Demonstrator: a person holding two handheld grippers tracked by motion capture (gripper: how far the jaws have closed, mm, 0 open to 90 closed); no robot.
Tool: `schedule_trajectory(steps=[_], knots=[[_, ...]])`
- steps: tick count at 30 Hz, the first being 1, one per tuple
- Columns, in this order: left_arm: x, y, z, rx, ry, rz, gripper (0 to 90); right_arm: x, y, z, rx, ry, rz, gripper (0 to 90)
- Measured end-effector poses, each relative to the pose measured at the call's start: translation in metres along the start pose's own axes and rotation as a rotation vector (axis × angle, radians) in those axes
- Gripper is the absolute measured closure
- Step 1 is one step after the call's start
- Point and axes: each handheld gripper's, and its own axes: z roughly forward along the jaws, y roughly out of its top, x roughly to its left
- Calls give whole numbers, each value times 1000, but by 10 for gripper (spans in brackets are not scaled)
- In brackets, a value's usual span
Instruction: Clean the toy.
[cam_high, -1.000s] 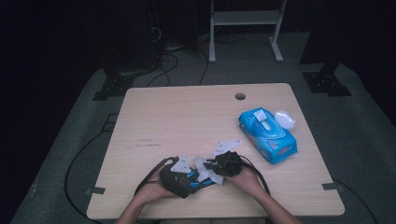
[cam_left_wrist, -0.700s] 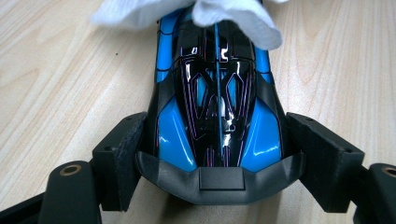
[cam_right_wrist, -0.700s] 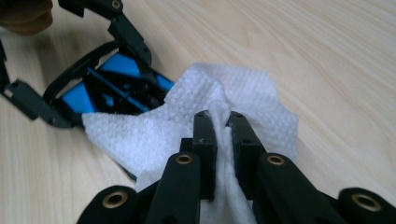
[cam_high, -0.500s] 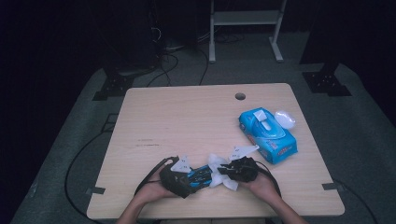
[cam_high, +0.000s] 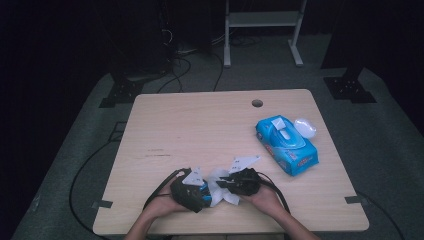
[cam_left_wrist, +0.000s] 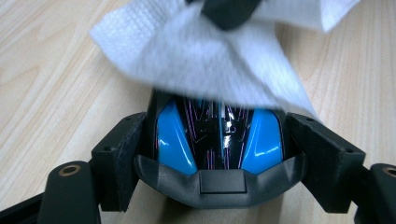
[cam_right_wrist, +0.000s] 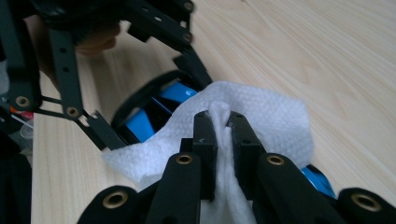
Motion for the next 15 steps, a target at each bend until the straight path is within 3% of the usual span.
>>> schedule_trajectory(steps=[5,9,12,15], knots=[[-1,1,1,-1,6,1,234,12,12,19,16,40,-31,826],[0,-1,-1,6,5,9,236,14,19,27,27,37,-40,825],[0,0,-1,5,5,8,236,7,18,20,20,11,-28,825],[0,1,0,3,3,2,235,-4,10,3,-9,-5,15,825]])
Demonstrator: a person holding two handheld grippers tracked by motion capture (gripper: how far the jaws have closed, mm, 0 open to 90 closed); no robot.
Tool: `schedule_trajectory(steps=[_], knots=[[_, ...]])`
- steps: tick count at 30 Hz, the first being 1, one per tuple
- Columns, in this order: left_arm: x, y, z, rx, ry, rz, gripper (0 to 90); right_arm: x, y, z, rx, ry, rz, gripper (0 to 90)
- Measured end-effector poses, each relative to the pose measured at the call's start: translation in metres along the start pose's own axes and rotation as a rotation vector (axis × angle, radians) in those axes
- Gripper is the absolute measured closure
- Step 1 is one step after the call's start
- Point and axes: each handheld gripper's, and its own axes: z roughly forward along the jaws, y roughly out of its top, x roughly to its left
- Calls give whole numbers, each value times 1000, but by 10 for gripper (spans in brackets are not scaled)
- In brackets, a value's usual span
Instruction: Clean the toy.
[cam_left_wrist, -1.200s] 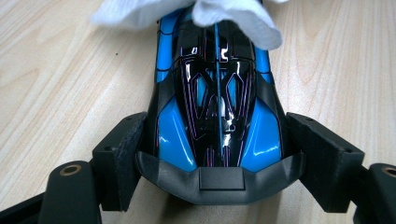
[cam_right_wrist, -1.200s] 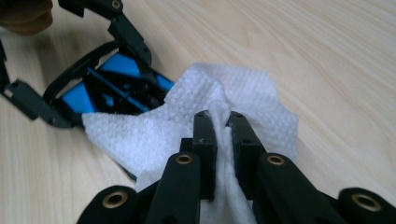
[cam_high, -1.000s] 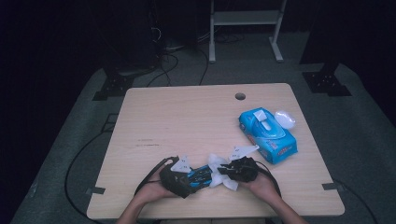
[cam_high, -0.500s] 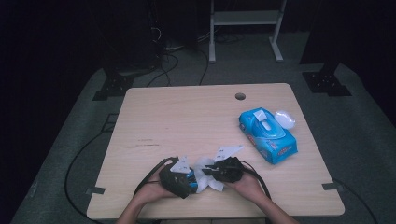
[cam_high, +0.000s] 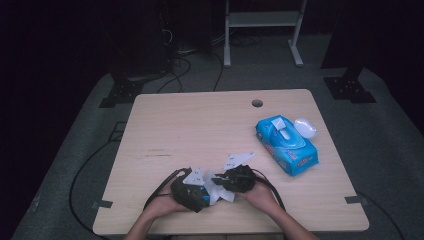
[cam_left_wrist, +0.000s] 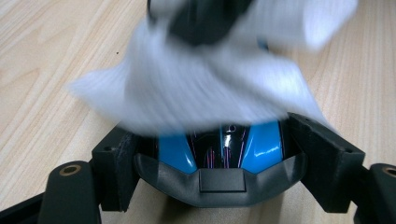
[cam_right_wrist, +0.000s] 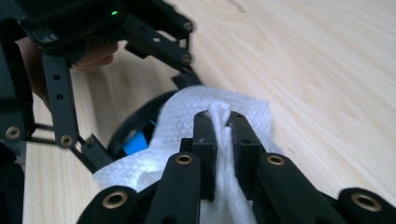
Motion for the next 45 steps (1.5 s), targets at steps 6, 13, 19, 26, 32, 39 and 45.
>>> schedule_trajectory(steps=[6,13,19,26,32,39,45], knots=[[0,7,2,-3,-3,-10,215,-14,-17,-31,-18,-35,35,825],[-2,21,7,29,15,18,195,-23,-45,-59,-23,-70,79,825],[-2,26,13,56,25,30,190,-28,-53,-69,-48,-78,103,824],[1,35,21,75,24,26,190,-31,-56,-70,-53,-76,113,824],[1,42,28,97,14,38,189,-34,-58,-74,-65,-81,119,824],[2,46,39,135,8,63,180,-36,-59,-77,-72,-86,123,824],[1,50,42,137,-2,52,180,-34,-58,-76,-70,-89,117,824]])
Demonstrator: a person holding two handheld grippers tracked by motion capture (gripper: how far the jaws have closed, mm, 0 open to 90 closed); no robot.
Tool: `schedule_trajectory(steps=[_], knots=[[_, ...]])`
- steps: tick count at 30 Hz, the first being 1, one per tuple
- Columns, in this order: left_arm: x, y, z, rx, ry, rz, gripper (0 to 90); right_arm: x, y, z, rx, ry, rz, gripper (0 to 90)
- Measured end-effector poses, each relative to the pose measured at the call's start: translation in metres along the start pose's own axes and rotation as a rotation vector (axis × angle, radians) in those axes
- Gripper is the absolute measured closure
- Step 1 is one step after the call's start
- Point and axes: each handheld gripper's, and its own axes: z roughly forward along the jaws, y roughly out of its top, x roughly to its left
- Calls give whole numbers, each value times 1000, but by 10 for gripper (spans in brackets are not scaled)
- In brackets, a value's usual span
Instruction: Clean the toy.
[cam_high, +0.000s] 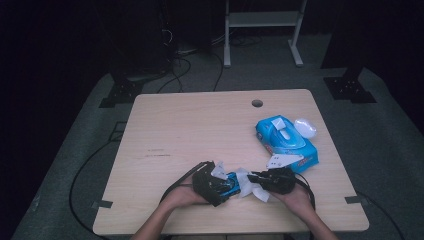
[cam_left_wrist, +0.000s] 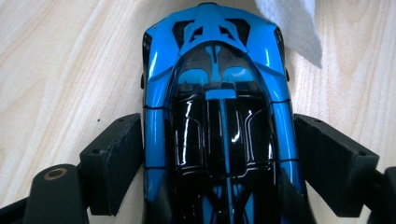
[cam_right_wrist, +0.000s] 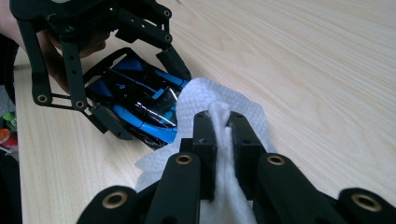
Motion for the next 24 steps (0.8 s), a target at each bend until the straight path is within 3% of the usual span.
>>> schedule_trajectory(steps=[4,9,14,15,24], knots=[[0,3,0,2,-2,-6,241,0,-1,0,2,-1,0,824],[1,6,2,7,-2,-16,254,-1,-2,-2,-5,-4,3,824],[1,5,-1,-9,-6,-20,257,-2,-1,-3,-13,-7,7,824],[2,4,-3,-30,-16,-31,271,-2,-1,-3,-12,-8,8,824],[0,3,-4,-21,-7,-2,278,-2,-2,-4,-13,-9,10,824]])
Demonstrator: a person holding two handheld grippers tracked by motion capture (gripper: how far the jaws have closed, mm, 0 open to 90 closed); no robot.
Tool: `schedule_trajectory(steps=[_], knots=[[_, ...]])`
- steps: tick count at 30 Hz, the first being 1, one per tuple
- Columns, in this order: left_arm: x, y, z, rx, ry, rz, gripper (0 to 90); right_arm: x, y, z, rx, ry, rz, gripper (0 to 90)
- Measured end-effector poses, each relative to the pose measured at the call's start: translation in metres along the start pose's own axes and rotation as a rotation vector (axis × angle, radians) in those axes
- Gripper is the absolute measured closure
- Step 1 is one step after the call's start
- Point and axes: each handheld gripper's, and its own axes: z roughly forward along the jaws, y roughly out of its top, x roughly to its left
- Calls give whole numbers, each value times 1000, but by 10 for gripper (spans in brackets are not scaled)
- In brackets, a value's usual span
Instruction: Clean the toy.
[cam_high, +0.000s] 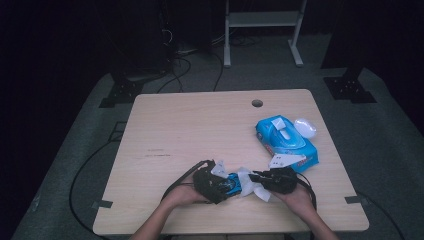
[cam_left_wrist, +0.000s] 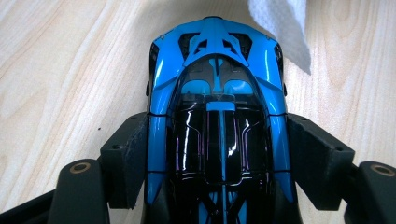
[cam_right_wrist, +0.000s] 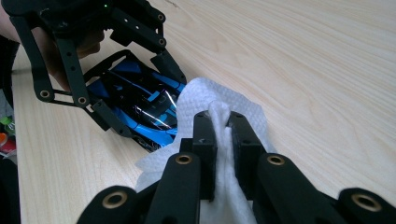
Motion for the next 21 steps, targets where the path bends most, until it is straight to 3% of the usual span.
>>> schedule_trajectory(steps=[13,21], knots=[[4,-2,-7,-15,11,-7,279,-3,0,-2,-13,-2,16,824],[13,7,-17,-11,33,4,279,-6,1,-8,-33,-6,32,825]])
